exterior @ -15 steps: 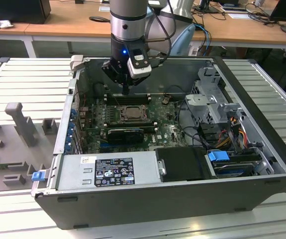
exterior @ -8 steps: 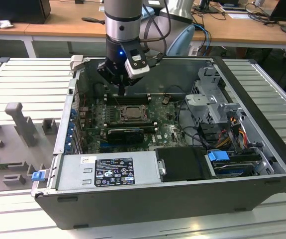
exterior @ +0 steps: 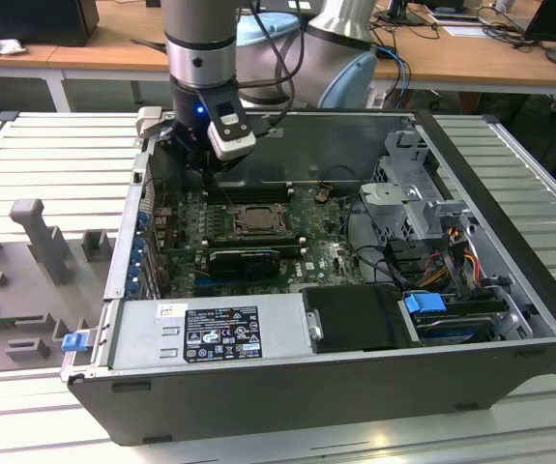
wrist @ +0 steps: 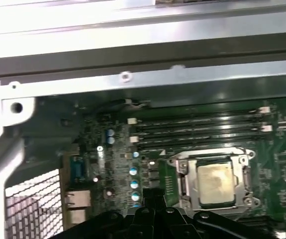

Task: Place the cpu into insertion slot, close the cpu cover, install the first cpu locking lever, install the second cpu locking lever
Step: 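Install the first cpu locking lever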

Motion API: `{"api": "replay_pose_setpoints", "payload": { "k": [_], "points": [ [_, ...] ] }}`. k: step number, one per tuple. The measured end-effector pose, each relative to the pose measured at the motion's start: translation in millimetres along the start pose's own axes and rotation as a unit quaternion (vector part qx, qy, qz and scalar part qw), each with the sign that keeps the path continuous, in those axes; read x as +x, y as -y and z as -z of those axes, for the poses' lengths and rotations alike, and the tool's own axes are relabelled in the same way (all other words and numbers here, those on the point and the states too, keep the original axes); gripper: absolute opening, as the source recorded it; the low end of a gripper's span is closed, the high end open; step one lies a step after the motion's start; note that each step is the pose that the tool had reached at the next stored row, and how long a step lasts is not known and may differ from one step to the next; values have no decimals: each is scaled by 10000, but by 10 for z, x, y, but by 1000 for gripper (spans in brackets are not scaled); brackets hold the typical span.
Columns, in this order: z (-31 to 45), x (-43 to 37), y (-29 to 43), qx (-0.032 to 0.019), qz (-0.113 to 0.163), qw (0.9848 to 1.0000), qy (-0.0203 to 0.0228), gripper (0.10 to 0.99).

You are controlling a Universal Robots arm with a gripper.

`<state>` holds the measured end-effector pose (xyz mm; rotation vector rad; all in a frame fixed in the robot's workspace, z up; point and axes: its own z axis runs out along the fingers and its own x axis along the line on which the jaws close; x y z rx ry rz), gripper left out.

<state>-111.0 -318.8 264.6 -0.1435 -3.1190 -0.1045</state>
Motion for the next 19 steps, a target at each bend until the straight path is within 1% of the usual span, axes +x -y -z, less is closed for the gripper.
{"api": "replay_pose_setpoints", "payload": {
  "k": [2,3,4,8,10,13,17,19],
  "points": [
    [-30,15,-6,2,63,10000,-3,106],
    [-45,16,-13,4,155,9999,-10,106],
    [-51,18,-29,4,185,9998,-12,106],
    [-73,34,-186,4,221,9998,-13,106],
    [-82,37,-234,5,223,9998,-14,106],
    [-86,-44,-250,5,223,9997,-14,106],
    [-94,-268,-272,5,223,9997,-17,106],
    [-101,-357,-279,6,222,9998,-22,106]
  ]
}}
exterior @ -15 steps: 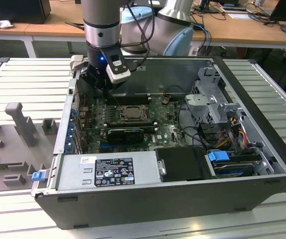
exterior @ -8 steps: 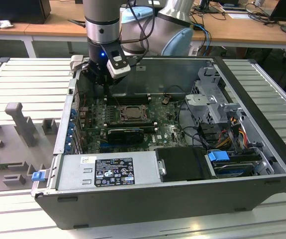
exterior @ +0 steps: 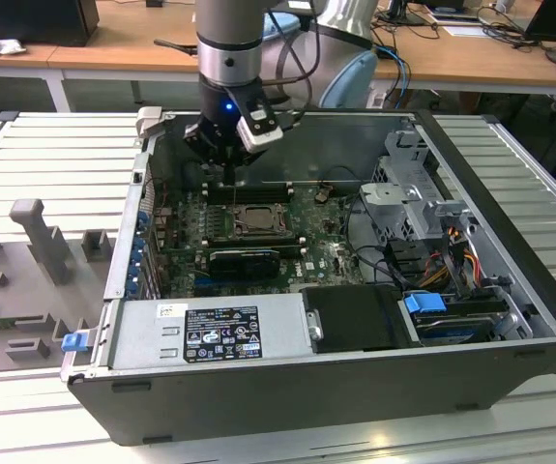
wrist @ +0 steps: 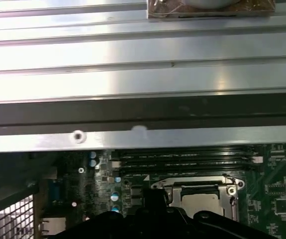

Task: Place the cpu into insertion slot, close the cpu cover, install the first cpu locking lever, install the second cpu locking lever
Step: 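Install the first cpu locking lever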

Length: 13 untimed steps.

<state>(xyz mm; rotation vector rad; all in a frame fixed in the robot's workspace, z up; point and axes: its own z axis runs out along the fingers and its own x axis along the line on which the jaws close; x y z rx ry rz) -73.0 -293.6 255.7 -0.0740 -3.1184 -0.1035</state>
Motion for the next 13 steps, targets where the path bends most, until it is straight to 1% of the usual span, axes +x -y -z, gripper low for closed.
{"api": "replay_pose_setpoints", "payload": {
  "k": [6,7,8,9,10,11,12,13],
  "points": [
    [-29,-276,-11,0,0,10000,-17,106],
    [-32,-301,-7,-3,0,10000,-16,106],
    [-33,-301,-2,-9,6,10000,61,106],
    [-33,-300,0,-18,20,9999,162,106],
    [-33,-298,0,-33,26,9998,195,106],
    [-34,-296,0,-84,33,9997,221,106],
    [-38,-295,0,-231,33,9995,218,106],
    [-71,-296,2,-275,33,9994,217,106]
  ]
}}
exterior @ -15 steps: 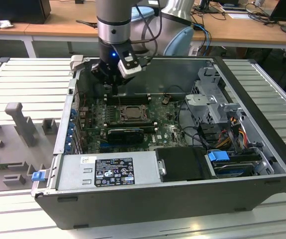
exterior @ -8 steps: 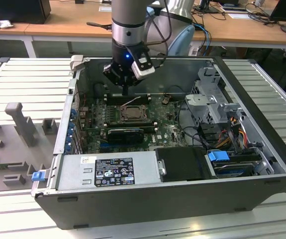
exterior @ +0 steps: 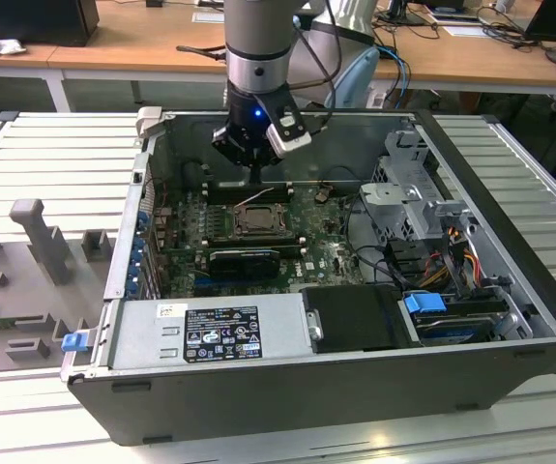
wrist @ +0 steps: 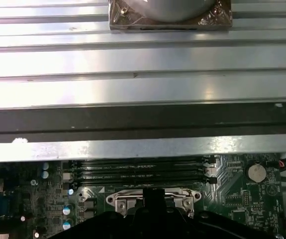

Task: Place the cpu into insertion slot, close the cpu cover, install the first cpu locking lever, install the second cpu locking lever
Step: 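Install the first cpu locking lever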

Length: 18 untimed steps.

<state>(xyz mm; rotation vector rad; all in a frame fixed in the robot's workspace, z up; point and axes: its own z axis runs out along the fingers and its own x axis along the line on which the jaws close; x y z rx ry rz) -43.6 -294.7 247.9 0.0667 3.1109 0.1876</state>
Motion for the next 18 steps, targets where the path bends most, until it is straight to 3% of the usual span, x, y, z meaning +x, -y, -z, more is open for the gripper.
{"api": "replay_pose_setpoints", "payload": {
  "k": [9,18],
  "points": [
    [-203,-51,-40,-2,81,10000,-10,106],
    [-280,-131,-42,-4,228,9997,-28,106]
  ]
}}
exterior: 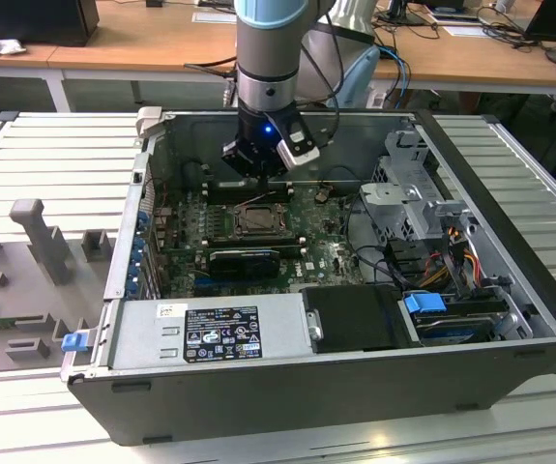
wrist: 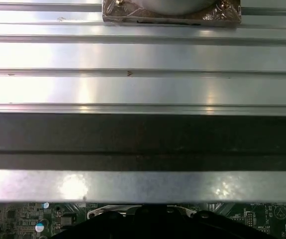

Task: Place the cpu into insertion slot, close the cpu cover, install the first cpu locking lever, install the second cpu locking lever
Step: 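Install the first cpu locking lever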

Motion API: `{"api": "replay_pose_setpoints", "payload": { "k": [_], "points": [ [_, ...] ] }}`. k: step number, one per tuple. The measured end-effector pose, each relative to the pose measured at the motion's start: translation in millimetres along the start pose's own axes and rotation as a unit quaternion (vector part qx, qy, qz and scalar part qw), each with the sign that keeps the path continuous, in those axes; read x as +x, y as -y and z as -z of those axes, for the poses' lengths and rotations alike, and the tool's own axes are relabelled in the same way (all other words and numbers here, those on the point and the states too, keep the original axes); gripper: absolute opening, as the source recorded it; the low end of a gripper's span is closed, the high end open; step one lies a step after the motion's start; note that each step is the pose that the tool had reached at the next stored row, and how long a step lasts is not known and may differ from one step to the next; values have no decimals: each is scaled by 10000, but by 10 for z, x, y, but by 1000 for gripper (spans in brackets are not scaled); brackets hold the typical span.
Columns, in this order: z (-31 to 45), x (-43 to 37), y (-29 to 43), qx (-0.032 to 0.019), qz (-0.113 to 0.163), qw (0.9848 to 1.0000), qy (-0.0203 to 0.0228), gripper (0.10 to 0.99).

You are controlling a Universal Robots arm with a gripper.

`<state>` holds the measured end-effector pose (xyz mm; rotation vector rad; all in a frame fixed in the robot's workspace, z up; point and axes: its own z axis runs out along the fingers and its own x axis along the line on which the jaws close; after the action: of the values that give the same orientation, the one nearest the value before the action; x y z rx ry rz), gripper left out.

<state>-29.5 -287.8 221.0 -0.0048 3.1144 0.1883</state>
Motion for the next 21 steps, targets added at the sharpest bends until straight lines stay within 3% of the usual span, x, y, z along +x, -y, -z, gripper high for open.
{"api": "replay_pose_setpoints", "payload": {
  "k": [9,16,21],
  "points": [
    [-74,-24,22,-2,47,10000,-3,106],
    [-147,-92,31,-1,63,10000,-5,106],
    [-170,-96,34,22,68,10000,-8,106]
  ]
}}
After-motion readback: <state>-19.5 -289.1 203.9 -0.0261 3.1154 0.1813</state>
